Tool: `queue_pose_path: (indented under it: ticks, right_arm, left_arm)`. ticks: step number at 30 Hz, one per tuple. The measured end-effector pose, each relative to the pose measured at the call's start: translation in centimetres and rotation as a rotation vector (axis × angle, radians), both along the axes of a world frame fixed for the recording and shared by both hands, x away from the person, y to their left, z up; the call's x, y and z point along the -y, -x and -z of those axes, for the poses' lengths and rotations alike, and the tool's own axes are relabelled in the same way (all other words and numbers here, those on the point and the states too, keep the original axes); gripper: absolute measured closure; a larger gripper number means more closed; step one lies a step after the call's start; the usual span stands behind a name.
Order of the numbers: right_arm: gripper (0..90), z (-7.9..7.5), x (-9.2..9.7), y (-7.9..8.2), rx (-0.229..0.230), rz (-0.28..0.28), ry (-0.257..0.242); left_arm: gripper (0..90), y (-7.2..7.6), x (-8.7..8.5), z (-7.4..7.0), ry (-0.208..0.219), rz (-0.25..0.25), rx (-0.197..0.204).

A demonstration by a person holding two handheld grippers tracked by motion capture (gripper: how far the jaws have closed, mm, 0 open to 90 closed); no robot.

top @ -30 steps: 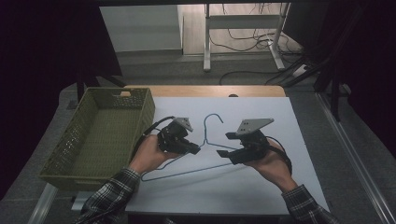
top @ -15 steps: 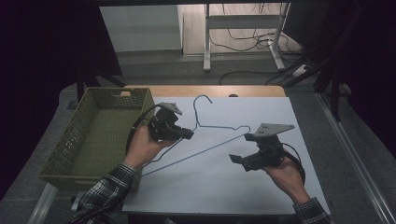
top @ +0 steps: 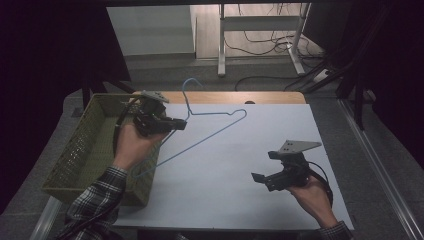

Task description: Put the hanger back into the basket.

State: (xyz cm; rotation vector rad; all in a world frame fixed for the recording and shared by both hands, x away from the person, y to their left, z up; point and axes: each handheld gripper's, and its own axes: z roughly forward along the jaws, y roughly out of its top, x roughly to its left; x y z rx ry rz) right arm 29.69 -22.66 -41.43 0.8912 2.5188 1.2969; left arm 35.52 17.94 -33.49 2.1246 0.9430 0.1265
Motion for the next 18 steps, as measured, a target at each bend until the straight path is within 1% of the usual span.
queue_pose_path:
  ticks: [4, 8, 16, 18]
  right_arm:
    - [1.4, 0.5, 0.1, 0.2, 0.001, 0.016, 0.008]
    - [0.6, 1.1, 0.3, 0.3, 0.002, 0.028, 0.015]
    - [0.7, 2.1, 0.7, 0.2, -0.011, 0.044, 0.022]
    - [0.7, 2.2, 0.8, 0.2, -0.014, 0.055, 0.022]
  left_arm:
    - [87.3, 0.0, -2.0, -0.5, -0.015, -0.06, 0.008]
    - [87.3, 0.1, -4.1, -0.6, -0.027, -0.112, 0.015]
    - [87.4, 0.4, -8.2, -0.1, -0.037, -0.207, 0.027]
    - [87.4, 0.6, -9.2, 0.0, -0.04, -0.233, 0.029]
